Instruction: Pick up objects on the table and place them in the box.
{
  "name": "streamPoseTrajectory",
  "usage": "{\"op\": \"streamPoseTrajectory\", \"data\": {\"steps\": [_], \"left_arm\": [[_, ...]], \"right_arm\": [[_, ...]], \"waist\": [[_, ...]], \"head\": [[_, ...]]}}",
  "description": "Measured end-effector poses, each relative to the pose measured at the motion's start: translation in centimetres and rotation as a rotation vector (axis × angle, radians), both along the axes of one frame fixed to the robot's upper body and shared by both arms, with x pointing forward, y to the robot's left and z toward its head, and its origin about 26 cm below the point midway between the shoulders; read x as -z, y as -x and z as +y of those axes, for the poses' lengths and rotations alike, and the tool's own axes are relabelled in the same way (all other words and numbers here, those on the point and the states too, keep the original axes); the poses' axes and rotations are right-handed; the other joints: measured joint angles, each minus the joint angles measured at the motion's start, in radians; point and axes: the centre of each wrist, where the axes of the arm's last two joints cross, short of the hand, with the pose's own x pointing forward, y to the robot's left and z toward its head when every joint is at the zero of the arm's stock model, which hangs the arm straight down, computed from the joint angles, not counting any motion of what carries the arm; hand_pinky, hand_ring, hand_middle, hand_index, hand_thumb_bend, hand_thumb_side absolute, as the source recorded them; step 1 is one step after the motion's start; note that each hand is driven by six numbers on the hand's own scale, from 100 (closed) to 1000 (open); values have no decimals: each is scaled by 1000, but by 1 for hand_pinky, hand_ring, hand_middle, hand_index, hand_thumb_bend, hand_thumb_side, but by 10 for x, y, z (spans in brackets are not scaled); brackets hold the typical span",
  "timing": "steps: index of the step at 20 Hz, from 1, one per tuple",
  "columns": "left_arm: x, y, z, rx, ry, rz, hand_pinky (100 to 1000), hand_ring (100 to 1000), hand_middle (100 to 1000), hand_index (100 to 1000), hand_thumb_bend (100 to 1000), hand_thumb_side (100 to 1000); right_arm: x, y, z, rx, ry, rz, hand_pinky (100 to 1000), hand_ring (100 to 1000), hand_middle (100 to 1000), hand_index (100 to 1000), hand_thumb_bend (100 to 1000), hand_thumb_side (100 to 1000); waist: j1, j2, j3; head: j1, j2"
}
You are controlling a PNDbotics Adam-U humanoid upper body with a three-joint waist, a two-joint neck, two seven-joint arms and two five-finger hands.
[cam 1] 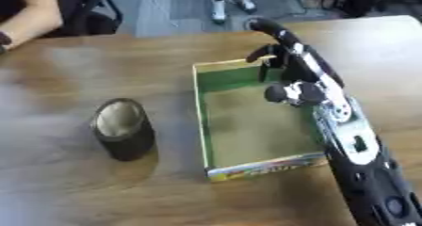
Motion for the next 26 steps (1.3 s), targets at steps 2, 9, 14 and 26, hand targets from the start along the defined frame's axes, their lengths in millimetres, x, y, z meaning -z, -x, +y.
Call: {"op": "streamPoseTrajectory", "data": {"steps": [2, 9, 14, 26], "left_arm": [[0, 0, 0, 1, 0, 1, 657, 600, 597, 817, 100, 343], [0, 0, 0, 2, -1, 2, 662, 604, 600, 817, 100, 328], [-5, -1, -6, 20, -15, -11, 671, 609, 605, 818, 100, 318], [-3, -16, -36, 49, -166, -3, 682, 617, 612, 817, 100, 324]], "right_arm": [[0, 0, 0, 0, 0, 0, 389, 654, 940, 992, 1000, 541], [0, 0, 0, 0, 0, 0, 389, 654, 940, 992, 1000, 541], [0, 0, 0, 0, 0, 0, 389, 654, 940, 992, 1000, 541], [0, 0, 1, -7, 3, -2, 389, 654, 941, 992, 1000, 541]], "waist": [[0, 0, 0], [1, 0, 0], [2, 0, -2], [1, 0, -22]], "head": [[0, 0], [0, 0], [0, 0], [1, 0]]}}
